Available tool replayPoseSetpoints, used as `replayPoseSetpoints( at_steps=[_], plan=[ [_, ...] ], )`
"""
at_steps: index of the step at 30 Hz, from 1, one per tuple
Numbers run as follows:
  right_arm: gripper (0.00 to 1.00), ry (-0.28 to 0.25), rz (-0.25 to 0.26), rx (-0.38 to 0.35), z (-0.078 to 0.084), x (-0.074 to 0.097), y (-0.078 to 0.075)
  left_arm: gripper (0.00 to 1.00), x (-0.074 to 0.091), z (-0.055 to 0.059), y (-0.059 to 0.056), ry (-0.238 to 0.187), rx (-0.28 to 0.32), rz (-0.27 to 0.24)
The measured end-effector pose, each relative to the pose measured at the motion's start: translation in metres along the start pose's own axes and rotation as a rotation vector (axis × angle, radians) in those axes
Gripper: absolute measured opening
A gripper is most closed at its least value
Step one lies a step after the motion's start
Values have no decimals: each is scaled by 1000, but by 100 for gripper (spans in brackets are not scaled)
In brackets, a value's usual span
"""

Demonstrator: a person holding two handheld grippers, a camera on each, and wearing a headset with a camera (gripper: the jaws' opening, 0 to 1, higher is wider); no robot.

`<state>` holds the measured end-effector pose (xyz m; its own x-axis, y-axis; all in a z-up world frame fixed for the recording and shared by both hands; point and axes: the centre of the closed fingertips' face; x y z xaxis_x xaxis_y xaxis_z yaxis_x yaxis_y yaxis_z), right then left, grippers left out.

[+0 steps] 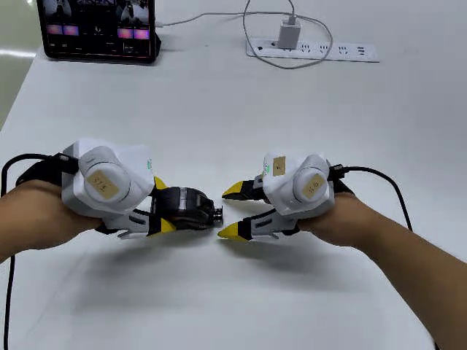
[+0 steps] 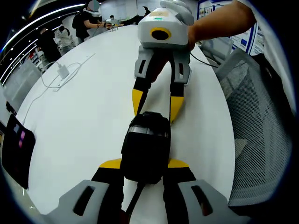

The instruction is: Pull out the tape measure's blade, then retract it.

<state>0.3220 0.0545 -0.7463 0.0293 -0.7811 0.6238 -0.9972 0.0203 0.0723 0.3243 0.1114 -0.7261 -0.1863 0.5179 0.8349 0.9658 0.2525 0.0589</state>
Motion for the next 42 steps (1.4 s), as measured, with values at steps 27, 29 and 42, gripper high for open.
replayPoseSetpoints(
  at_steps=[27, 29, 42],
  plan=[
    [12, -1, -31, 69, 1, -9, 2, 27, 0, 1, 0, 9, -16, 10],
    [12, -1, -29, 76, 1, -10, 2, 27, 0, 1, 0, 8, -19, 9],
    [10, -13, -22, 34, 1, -8, 3, 26, -1, 2, 0, 22, -43, 27]
  ],
)
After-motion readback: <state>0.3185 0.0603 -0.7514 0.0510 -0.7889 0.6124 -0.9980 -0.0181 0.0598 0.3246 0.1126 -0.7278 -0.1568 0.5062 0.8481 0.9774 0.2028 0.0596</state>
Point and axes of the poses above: the centre of the closed fingertips' face, and the gripper's own axes: x roughly backward along the fingers, y roughly to its left, z roughly out of its underside, and after that the axes turned 1 degree about -x, right-handed
